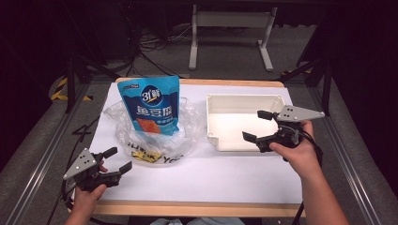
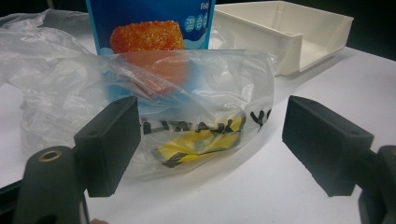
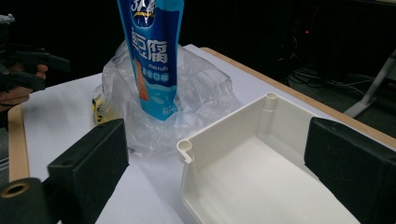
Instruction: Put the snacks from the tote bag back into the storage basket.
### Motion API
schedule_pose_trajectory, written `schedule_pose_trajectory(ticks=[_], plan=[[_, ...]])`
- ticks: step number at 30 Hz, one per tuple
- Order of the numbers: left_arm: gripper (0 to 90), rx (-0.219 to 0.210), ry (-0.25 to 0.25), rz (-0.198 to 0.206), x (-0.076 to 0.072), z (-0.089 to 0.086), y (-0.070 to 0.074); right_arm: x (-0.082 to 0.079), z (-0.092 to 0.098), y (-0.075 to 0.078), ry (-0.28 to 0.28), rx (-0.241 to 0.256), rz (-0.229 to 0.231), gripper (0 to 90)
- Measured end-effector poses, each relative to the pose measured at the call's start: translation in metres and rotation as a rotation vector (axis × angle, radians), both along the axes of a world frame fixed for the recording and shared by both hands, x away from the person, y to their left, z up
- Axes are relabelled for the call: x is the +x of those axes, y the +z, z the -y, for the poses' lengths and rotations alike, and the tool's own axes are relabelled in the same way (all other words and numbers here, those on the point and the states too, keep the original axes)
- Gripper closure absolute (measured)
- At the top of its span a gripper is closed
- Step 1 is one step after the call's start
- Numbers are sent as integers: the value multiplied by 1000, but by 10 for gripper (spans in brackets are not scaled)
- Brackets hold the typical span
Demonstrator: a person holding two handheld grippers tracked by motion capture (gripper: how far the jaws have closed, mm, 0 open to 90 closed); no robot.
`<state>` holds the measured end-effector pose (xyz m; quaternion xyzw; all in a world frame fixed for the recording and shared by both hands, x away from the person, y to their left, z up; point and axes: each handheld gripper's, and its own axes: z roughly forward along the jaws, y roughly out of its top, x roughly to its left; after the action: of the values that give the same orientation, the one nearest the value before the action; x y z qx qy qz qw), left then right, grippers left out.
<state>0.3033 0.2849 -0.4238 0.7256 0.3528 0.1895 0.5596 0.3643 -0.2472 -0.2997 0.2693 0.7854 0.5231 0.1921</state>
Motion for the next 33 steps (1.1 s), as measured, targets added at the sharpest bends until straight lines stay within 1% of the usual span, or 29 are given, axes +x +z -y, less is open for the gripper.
schedule_pose_trajectory(ticks=[3,4,5,6,10,11,14,15,17,20,23,26,29,30,33], plan=[[202,4,-2,1,0,0,0,7,-4,2,22,-22,1,69],[201,4,-2,1,0,0,0,7,-4,2,22,-22,1,69],[201,6,-3,4,-1,1,1,14,-7,2,28,-39,-2,68],[201,6,-3,4,-1,1,1,14,-7,2,28,-39,-2,68],[201,15,-5,-2,-2,0,1,25,-15,5,52,-30,5,67],[201,10,-2,4,-2,0,0,28,-18,6,60,-26,6,65],[201,16,-2,-1,-4,-2,0,39,-30,8,91,-30,10,47],[201,14,-1,6,-4,-2,0,41,-34,9,105,-36,16,47],[201,11,0,6,-5,-2,1,47,-41,10,140,-31,16,46],[201,17,-3,9,-6,-1,1,55,-51,13,174,-26,21,46],[201,19,-4,8,-5,0,1,61,-61,16,198,-25,19,46],[201,20,-8,9,-5,0,1,66,-71,17,217,-36,14,45],[201,18,-10,11,-4,1,1,72,-81,19,242,-34,11,45],[201,18,-10,11,-4,1,1,72,-81,19,242,-34,11,45],[201,20,-15,5,-3,0,2,79,-89,21,275,-32,5,45]])
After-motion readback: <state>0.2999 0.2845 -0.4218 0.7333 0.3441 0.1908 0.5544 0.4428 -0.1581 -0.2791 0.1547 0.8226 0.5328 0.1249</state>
